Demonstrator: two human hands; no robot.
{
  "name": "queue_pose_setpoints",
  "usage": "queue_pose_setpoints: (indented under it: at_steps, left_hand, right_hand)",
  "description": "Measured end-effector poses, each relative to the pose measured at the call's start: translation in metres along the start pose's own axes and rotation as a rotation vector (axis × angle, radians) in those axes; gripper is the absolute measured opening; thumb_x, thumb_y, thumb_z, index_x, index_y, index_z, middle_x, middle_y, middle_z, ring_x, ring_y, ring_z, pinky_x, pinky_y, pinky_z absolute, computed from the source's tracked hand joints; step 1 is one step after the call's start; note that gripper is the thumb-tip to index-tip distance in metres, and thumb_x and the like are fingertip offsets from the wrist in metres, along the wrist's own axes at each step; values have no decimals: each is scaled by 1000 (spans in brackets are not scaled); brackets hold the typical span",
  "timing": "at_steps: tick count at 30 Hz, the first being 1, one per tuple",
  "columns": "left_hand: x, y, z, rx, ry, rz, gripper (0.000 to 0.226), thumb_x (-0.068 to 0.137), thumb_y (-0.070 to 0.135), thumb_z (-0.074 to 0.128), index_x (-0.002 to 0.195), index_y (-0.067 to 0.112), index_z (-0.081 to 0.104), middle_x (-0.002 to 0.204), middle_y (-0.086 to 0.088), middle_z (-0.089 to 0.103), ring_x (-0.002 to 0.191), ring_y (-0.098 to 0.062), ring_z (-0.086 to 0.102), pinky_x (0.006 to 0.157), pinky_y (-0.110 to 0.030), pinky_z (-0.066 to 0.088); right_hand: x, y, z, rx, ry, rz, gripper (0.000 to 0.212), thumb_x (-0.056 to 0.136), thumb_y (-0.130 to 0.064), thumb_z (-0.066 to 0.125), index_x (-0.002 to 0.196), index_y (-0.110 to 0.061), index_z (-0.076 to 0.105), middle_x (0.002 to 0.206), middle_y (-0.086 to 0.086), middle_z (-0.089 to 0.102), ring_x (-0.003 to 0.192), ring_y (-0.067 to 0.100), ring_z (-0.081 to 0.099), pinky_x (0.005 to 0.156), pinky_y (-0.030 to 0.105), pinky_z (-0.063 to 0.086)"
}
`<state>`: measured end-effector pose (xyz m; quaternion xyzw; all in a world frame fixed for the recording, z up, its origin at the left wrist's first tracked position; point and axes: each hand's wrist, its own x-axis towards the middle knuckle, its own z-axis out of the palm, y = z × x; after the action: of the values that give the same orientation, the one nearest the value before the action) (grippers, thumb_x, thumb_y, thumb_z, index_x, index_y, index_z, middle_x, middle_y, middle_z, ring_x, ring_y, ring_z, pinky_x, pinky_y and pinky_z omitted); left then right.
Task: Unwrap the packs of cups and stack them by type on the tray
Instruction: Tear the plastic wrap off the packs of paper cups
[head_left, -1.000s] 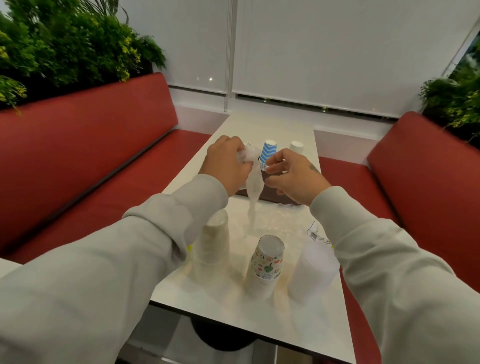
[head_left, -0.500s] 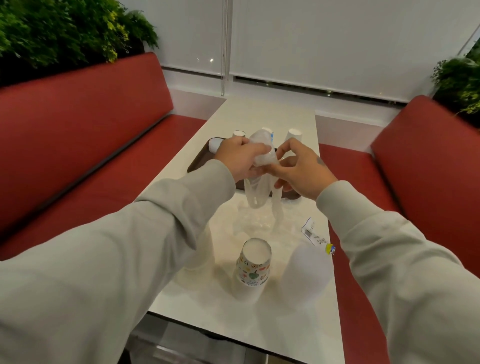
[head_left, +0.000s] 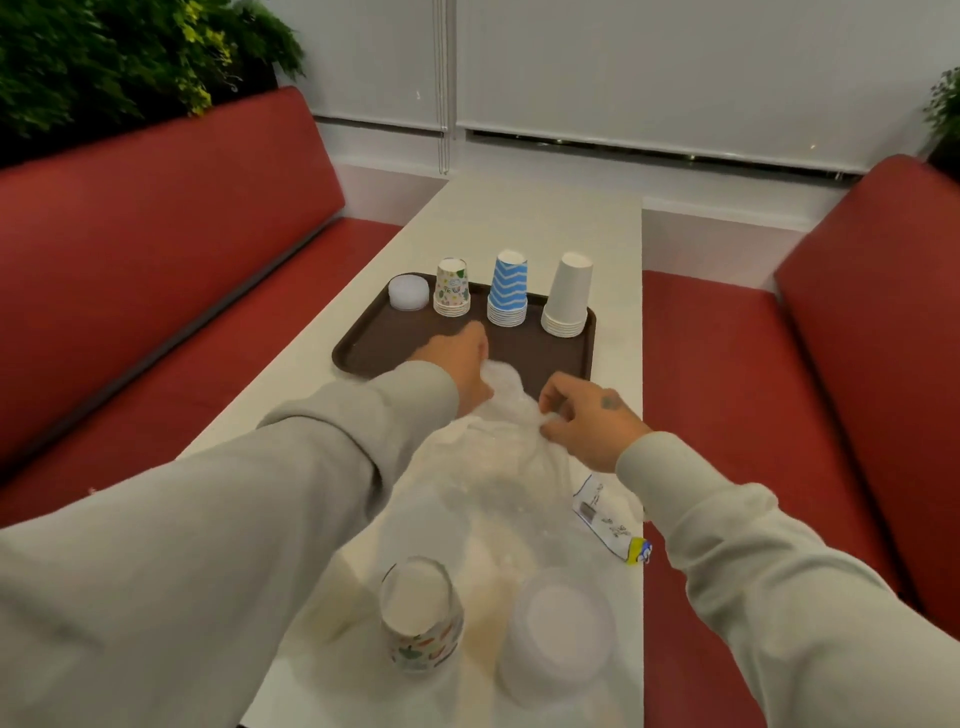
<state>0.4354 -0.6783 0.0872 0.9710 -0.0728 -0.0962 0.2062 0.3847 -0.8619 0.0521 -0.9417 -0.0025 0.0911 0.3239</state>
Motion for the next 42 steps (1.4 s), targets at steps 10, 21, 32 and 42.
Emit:
queue_pose_setpoints:
  at_steps: [10, 21, 32, 42]
  left_hand:
    - [20, 2, 68, 627, -336, 225, 28, 95, 18, 53, 121, 21, 60, 126, -9, 54, 117, -31, 54, 83, -34, 44]
    - [23, -4, 88, 563, -454, 111, 40, 95, 16, 54, 135, 13, 54, 137, -10, 43, 120, -29, 54, 85, -33, 44]
    - [4, -5, 39, 558, -324, 91, 82, 81, 42, 77, 147, 26, 32, 137, -7, 41, 124, -33, 50, 99, -46, 45]
    - [-37, -18, -8, 514, -208, 102, 89, 80, 53, 75, 151, 28, 27, 144, -7, 38, 128, -32, 48, 104, -51, 41]
  right_hand:
    - [20, 46, 57, -220, -172, 33, 21, 94, -15, 55, 111, -25, 62, 120, 6, 56, 104, 29, 58, 81, 28, 46]
    - [30, 55, 66, -315, -187, 33, 31, 99, -11, 47, 125, -20, 62, 128, 7, 51, 110, 30, 57, 81, 25, 39]
    - [9, 27, 39, -183, -2, 116, 43, 89, -47, 54, 130, -38, 61, 130, 0, 64, 114, 25, 60, 96, 32, 46]
    - [-15, 7, 29, -149, 88, 133, 45, 89, -47, 53, 134, -38, 57, 133, -1, 63, 119, 27, 57, 98, 36, 47]
